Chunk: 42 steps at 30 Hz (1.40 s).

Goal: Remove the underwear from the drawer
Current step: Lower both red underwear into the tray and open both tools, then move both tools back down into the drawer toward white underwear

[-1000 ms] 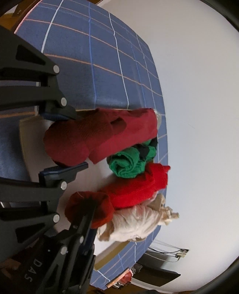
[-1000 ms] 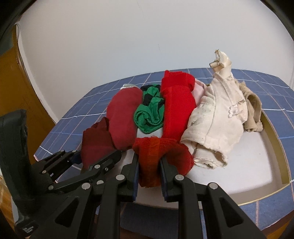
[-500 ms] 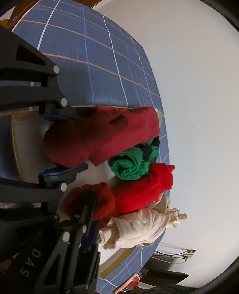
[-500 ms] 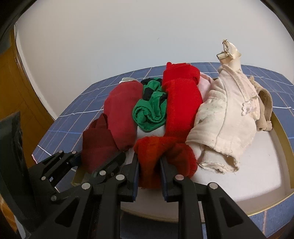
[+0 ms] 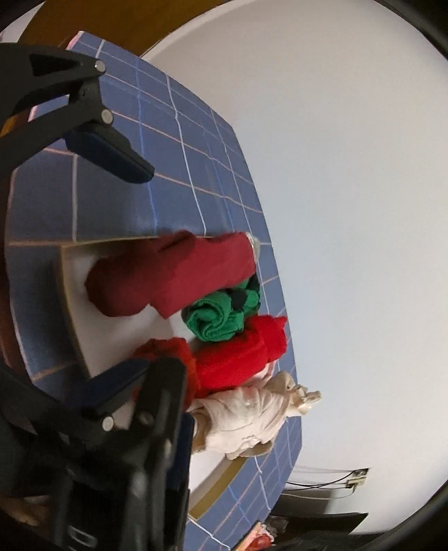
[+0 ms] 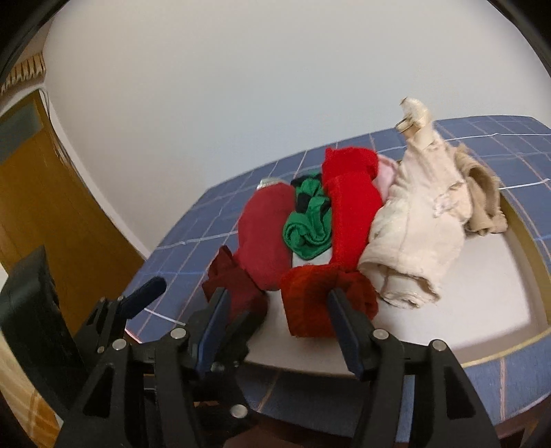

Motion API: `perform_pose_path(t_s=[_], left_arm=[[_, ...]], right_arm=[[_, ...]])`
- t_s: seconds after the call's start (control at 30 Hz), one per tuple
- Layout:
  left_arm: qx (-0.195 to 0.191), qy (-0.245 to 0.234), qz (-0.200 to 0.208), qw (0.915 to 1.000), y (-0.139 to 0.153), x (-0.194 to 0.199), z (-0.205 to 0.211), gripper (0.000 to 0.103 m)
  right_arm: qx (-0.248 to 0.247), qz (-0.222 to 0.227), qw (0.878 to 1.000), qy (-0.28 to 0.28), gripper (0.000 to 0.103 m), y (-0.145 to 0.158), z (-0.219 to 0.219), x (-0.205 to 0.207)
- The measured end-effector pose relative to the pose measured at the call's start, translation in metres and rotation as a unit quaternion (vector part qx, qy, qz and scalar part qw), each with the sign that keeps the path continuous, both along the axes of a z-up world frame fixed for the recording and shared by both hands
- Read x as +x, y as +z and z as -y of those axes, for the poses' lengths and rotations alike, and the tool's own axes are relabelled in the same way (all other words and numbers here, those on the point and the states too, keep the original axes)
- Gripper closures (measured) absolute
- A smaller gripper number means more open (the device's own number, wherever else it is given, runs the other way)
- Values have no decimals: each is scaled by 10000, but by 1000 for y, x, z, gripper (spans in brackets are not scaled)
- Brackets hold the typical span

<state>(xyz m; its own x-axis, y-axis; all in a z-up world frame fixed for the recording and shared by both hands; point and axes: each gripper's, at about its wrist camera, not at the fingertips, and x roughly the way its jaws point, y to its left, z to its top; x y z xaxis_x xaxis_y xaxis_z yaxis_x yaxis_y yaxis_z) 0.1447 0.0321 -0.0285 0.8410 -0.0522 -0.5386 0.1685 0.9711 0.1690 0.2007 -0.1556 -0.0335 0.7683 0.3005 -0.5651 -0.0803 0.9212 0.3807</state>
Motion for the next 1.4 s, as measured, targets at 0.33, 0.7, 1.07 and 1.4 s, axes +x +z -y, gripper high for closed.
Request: perform_pose_path(t_s=[0.33, 0.7, 1.07, 1.4], left_arm=[[-552, 159, -82, 9983, 0, -31, -16, 0], [-618, 103, -33, 9980, -3, -75, -15, 0], [-784, 135, -78, 9968, -13, -113, -16, 0], [-817, 125, -128, 9965, -25, -146, -12, 0]], right_arm=[[-317, 288, 9981, -434, 41, 3, 1, -43], [-387, 202, 9983, -391, 41, -2, 5, -86], [-425, 242, 9976, -488, 41, -9, 8, -130], [-614, 432, 9957, -547, 41, -12, 0, -168]])
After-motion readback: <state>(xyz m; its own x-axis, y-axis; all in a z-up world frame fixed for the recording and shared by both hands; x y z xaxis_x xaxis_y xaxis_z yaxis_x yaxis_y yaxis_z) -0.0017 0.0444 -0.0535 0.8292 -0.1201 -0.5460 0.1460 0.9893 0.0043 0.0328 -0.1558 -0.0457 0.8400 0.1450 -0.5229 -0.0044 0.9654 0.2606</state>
